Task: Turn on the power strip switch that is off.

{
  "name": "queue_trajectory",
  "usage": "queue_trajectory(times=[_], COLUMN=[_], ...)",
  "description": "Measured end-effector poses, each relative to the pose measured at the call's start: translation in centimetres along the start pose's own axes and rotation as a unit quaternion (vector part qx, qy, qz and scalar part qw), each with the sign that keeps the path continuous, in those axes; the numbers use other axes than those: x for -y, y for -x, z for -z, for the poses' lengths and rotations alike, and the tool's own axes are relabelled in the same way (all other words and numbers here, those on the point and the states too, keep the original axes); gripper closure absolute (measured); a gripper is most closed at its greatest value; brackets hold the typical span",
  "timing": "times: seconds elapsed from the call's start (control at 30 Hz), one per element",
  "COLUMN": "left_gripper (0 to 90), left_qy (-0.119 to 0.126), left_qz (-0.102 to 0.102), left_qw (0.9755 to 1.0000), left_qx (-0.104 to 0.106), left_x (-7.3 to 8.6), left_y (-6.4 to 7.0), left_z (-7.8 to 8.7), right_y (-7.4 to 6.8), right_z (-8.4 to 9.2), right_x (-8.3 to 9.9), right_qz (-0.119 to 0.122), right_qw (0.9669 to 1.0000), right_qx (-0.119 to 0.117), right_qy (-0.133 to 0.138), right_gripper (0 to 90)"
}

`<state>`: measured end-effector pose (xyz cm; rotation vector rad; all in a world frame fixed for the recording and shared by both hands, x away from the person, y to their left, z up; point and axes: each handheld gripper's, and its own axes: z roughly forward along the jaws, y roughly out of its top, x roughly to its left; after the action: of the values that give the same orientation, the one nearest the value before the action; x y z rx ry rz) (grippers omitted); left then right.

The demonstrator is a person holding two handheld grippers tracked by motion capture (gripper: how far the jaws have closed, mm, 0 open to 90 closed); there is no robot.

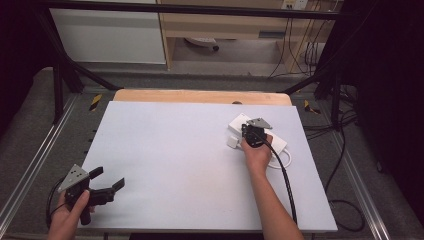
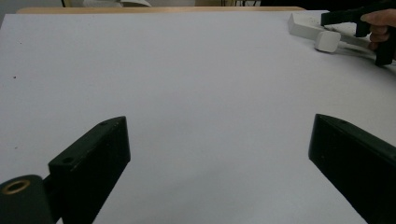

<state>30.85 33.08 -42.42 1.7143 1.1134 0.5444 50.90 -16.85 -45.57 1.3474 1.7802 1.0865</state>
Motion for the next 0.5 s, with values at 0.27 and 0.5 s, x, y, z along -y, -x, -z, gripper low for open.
queue_trajectory(times=[0.27,0.5], left_gripper=[5.5,5.5], left_qy=[0.000,0.000], left_qz=[0.000,-0.001], left_qw=[1.0000,1.0000], left_qx=[0.001,0.000], left_x=[0.00,-0.01], left_y=[0.03,0.01], left_z=[-0.01,0.02], right_y=[-0.13,-0.10], right_z=[0.01,-0.01], right_x=[0.03,0.03], right_qz=[0.005,0.002], right_qw=[1.0000,1.0000], right_qx=[0.001,-0.001], right_qy=[0.000,0.000], right_gripper=[90.0,90.0])
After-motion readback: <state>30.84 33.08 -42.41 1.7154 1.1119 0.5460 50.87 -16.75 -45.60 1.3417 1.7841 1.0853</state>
